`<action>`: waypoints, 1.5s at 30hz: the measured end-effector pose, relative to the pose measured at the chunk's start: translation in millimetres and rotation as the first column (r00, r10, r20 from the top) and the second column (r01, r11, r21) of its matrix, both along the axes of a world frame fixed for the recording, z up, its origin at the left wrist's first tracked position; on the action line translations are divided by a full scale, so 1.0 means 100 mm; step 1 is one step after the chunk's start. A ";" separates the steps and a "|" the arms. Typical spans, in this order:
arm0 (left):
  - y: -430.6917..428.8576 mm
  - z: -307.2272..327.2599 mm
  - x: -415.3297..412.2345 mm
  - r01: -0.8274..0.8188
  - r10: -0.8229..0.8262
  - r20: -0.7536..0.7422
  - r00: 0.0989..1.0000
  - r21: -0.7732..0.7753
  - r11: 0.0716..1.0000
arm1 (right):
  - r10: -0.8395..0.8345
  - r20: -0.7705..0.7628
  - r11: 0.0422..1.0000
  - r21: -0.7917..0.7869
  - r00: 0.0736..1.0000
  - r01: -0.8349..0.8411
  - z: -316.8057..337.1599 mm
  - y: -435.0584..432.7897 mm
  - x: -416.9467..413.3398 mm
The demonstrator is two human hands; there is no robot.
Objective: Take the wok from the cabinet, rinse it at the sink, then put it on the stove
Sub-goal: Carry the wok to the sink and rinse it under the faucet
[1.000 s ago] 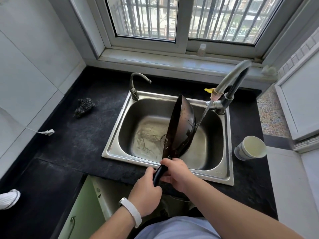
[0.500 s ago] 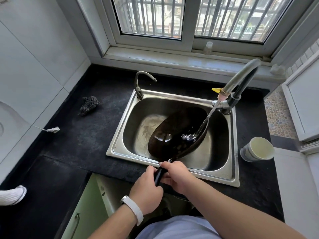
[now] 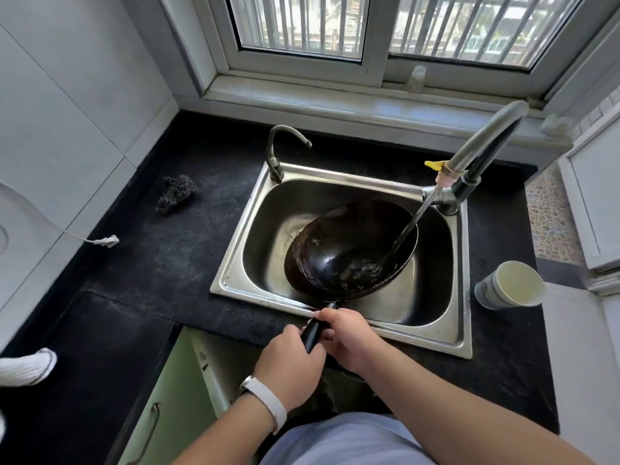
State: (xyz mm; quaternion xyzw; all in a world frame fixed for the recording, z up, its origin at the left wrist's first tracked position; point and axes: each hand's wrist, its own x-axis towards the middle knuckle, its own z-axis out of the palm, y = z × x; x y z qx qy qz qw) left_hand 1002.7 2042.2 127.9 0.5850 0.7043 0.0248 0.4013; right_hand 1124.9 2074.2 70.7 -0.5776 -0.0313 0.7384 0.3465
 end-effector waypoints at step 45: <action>-0.20 -0.30 -0.23 0.131 -0.130 -0.016 0.991 0.165 0.978 | 0.028 -0.020 0.998 0.054 0.999 -0.027 0.13 -0.01 -0.10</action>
